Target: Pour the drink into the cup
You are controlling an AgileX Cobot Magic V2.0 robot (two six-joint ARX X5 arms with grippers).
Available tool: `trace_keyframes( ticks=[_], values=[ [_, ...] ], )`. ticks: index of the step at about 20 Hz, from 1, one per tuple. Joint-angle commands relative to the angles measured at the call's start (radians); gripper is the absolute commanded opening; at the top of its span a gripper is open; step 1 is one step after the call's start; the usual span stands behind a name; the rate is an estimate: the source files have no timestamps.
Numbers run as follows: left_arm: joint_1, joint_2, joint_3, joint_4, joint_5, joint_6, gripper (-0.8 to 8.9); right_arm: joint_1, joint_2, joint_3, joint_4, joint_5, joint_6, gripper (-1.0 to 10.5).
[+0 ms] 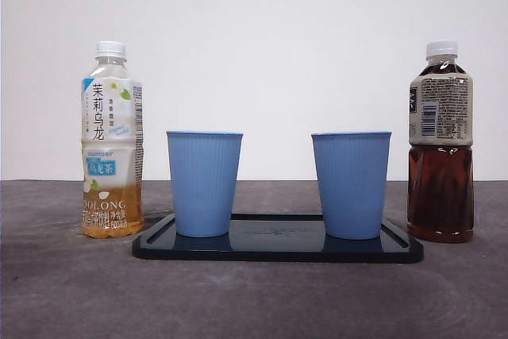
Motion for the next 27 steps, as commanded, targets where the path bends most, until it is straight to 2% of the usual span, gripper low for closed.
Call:
trace_keyframes(
  ticks=[1,2,3,6,9,13,17,24,27],
  values=[
    [-0.003,0.005,0.018,0.007,0.004,0.011,3.61,0.002,0.006,0.016,0.009,-0.002,-0.002,3.3],
    [-0.003,0.005,0.018,0.007,0.004,0.009,4.17,0.002,0.006,0.016,0.01,-0.001,0.01,3.8],
    [-0.003,0.005,0.018,0.008,0.004,0.007,4.26,0.002,0.007,0.016,0.01,0.003,0.021,3.9],
    [-0.003,0.005,0.018,0.015,0.004,0.007,4.25,0.003,0.008,0.014,0.017,0.029,0.048,3.9],
    [-0.003,0.005,0.018,0.026,0.004,0.007,4.26,0.003,0.009,-0.011,0.087,0.032,0.119,3.9],
    [-0.003,0.005,0.018,0.026,0.004,0.005,4.25,0.011,0.008,-0.177,0.328,0.034,0.263,3.9],
    [-0.003,0.005,0.018,0.026,0.004,0.005,4.25,0.057,0.022,-0.343,0.606,0.187,0.357,3.9],
    [-0.003,0.005,0.018,0.029,0.004,0.006,4.25,0.146,0.195,-0.494,0.99,0.344,0.344,3.9],
    [-0.003,0.005,0.018,0.029,0.004,0.006,4.25,0.149,0.293,-0.505,1.114,0.366,0.312,3.9]
  ],
)
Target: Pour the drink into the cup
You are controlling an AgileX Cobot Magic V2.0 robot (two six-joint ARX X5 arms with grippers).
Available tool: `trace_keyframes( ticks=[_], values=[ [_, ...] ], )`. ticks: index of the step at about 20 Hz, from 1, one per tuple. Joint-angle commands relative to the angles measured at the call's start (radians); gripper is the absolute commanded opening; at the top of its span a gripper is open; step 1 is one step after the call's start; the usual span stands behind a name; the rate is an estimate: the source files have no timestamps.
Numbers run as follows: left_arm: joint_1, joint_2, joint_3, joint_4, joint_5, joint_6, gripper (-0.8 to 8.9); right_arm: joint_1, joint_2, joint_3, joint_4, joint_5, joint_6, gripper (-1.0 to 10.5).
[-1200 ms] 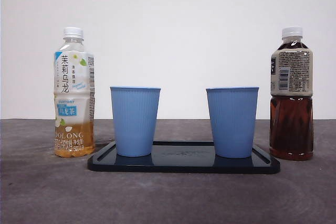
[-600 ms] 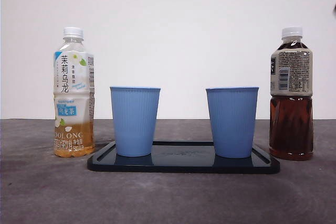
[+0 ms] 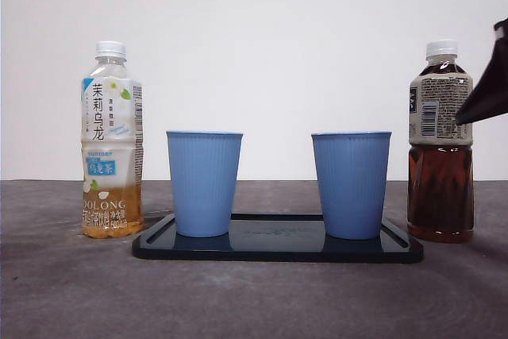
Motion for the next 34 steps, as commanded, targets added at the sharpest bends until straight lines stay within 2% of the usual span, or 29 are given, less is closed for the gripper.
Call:
trace_keyframes(
  ticks=[1,5,11,14,20,23,30,31,34],
  values=[
    [-0.003,0.005,0.018,0.01,0.003,0.006,4.25,0.004,0.085,0.0,0.093,0.01,-0.039,3.9],
    [-0.003,0.005,0.018,0.01,0.003,0.006,4.25,0.004,0.249,0.0,0.278,0.012,-0.071,3.9],
    [-0.003,0.005,0.018,0.01,0.003,0.008,4.25,0.004,0.477,0.0,0.536,0.029,-0.072,3.9],
    [-0.003,0.005,0.018,0.01,0.003,0.008,4.25,0.003,0.566,0.001,0.646,0.062,-0.076,3.9],
    [-0.003,0.005,0.018,0.01,0.003,0.008,4.25,0.003,0.712,0.004,0.82,0.069,-0.095,3.9],
    [-0.003,0.005,0.018,0.01,0.003,0.008,4.25,0.003,0.77,0.023,0.853,0.091,-0.11,4.3],
    [-0.003,0.005,0.018,0.008,0.003,0.008,4.25,0.003,0.862,0.103,0.883,0.109,-0.118,4.3],
    [-0.003,0.005,0.018,0.007,0.003,0.008,4.25,0.003,0.867,0.106,0.883,0.116,-0.117,4.2],
    [-0.003,0.005,0.018,0.007,0.003,0.008,4.25,0.003,0.868,0.107,0.899,0.116,-0.125,2.6]
  ],
)
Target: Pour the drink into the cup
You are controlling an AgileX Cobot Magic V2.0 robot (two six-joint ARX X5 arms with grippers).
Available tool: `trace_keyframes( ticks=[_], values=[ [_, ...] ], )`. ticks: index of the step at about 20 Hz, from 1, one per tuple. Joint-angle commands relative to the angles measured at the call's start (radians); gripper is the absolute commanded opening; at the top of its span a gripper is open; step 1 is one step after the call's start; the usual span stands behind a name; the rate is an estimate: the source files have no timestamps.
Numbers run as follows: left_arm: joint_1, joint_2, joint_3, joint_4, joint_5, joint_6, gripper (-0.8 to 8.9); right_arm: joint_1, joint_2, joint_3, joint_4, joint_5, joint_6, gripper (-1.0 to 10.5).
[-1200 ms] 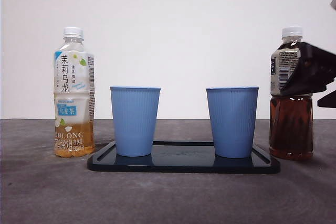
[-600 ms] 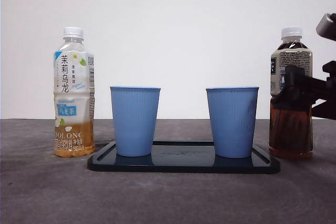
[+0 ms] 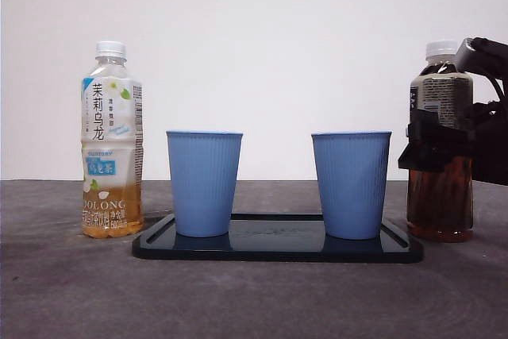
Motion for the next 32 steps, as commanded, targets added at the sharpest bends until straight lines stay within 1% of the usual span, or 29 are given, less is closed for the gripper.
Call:
trace_keyframes(
  ticks=[1,3,5,8,11,14,16,18,19,20,22,24,27,30,32],
  values=[
    [-0.003,0.005,0.018,0.008,0.003,0.008,4.25,0.003,0.015,0.01,0.032,0.005,-0.019,2.4],
    [-0.003,0.005,0.018,0.008,0.003,0.009,4.25,0.003,0.005,0.01,0.029,0.004,-0.019,2.3],
    [-0.003,0.005,0.018,0.008,0.003,0.013,4.25,0.003,-0.024,0.01,-0.009,0.004,-0.023,2.2],
    [-0.003,0.005,0.018,0.011,0.002,0.018,4.25,0.003,-0.119,0.01,-0.118,0.008,-0.067,2.2],
    [-0.003,0.005,0.018,0.011,0.002,0.021,4.25,0.003,-0.259,0.029,-0.293,0.046,-0.119,2.0],
    [-0.003,0.005,0.018,0.011,0.002,0.025,4.25,0.005,-0.395,0.103,-0.559,0.08,-0.192,2.0],
    [-0.003,0.005,0.018,0.012,0.002,0.035,4.25,0.013,-0.458,0.193,-0.771,0.117,-0.277,2.0],
    [-0.003,0.005,0.018,0.019,0.004,0.035,4.26,0.023,-0.484,0.299,-0.969,0.164,-0.377,2.0],
    [-0.005,0.005,0.018,0.029,0.01,0.034,4.26,0.03,-0.485,0.354,-1.061,0.174,-0.428,2.0],
    [-0.011,0.004,0.018,0.044,0.04,0.034,4.25,0.041,-0.483,0.406,-1.149,0.193,-0.483,2.0],
    [-0.02,0.004,0.018,0.08,0.136,0.031,4.25,0.07,-0.481,0.472,-1.256,0.247,-0.575,2.0],
    [-0.032,0.004,0.018,0.107,0.193,0.03,4.25,0.102,-0.48,0.512,-1.325,0.321,-0.662,2.0],
    [-0.05,0.004,0.018,0.124,0.215,0.031,4.25,0.159,-0.466,0.54,-1.406,0.418,-0.779,2.0],
    [-0.074,0.004,0.018,0.142,0.249,0.031,4.25,0.228,-0.428,0.545,-1.425,0.539,-0.88,2.0],
    [-0.092,0.004,0.018,0.143,0.251,0.031,4.25,0.269,-0.393,0.545,-1.424,0.627,-0.945,2.0]
  ],
)
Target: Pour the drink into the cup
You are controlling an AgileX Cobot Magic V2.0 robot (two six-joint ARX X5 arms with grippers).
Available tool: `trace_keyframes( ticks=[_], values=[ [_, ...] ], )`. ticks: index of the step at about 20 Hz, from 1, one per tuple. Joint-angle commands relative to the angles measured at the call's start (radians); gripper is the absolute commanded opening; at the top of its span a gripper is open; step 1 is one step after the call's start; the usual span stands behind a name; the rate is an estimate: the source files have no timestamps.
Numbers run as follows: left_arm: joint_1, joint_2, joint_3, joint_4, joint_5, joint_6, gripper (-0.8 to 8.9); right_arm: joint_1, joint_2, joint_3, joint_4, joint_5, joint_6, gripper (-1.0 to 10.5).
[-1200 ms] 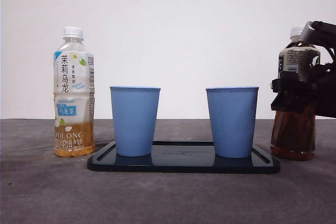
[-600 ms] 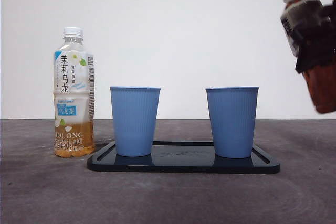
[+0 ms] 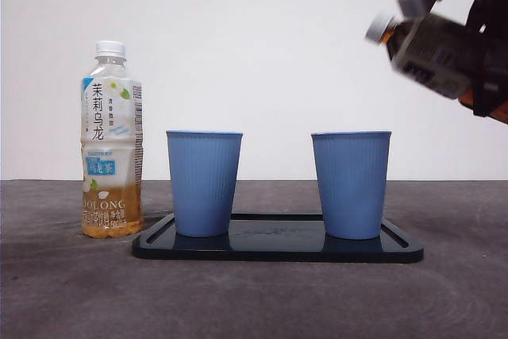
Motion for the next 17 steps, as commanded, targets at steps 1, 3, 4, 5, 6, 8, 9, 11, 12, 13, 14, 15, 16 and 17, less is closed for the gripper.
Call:
trace_keyframes(
  ticks=[1,3,4,5,6,8,9,11,12,13,14,15,16,17],
  values=[
    [-0.019,0.004,0.018,0.01,0.008,0.016,4.25,0.039,0.038,0.037,0.038,0.109,-0.109,2.0],
    [-0.033,0.004,0.018,0.01,0.008,0.016,4.25,0.045,0.07,0.043,0.039,0.168,-0.149,2.0],
    [-0.04,0.004,0.018,0.011,0.008,0.016,4.25,0.046,0.084,0.045,0.043,0.202,-0.171,2.0],
    [-0.047,0.004,0.018,0.011,0.008,0.016,4.25,0.046,0.093,0.046,0.054,0.236,-0.192,2.0],
    [-0.053,0.004,0.018,0.011,0.008,0.016,4.25,0.046,0.1,0.048,0.062,0.266,-0.214,2.0],
    [-0.065,0.004,0.018,0.012,0.008,0.016,4.25,0.046,0.106,0.053,0.084,0.303,-0.264,2.0],
    [-0.071,0.004,0.018,0.013,0.008,0.016,4.25,0.047,0.106,0.053,0.101,0.323,-0.293,2.0],
    [-0.081,0.004,0.018,0.014,0.008,0.016,4.25,0.054,0.106,0.053,0.125,0.351,-0.359,2.0],
    [-0.086,0.004,0.018,0.014,0.008,0.016,4.25,0.058,0.106,0.053,0.129,0.368,-0.389,1.9],
    [-0.089,0.004,0.018,0.014,0.008,0.016,4.25,0.063,0.107,0.053,0.132,0.373,-0.415,1.8],
    [-0.092,0.004,0.018,0.014,0.008,0.016,4.25,0.067,0.107,0.053,0.135,0.384,-0.437,1.7],
    [-0.095,0.004,0.018,0.014,0.008,0.016,4.25,0.072,0.107,0.053,0.136,0.392,-0.451,1.7],
    [-0.098,0.004,0.018,0.015,0.008,0.016,4.25,0.077,0.107,0.053,0.136,0.394,-0.463,1.7],
    [-0.098,0.004,0.018,0.015,0.008,0.016,4.25,0.08,0.107,0.053,0.136,0.394,-0.466,1.7]
  ],
)
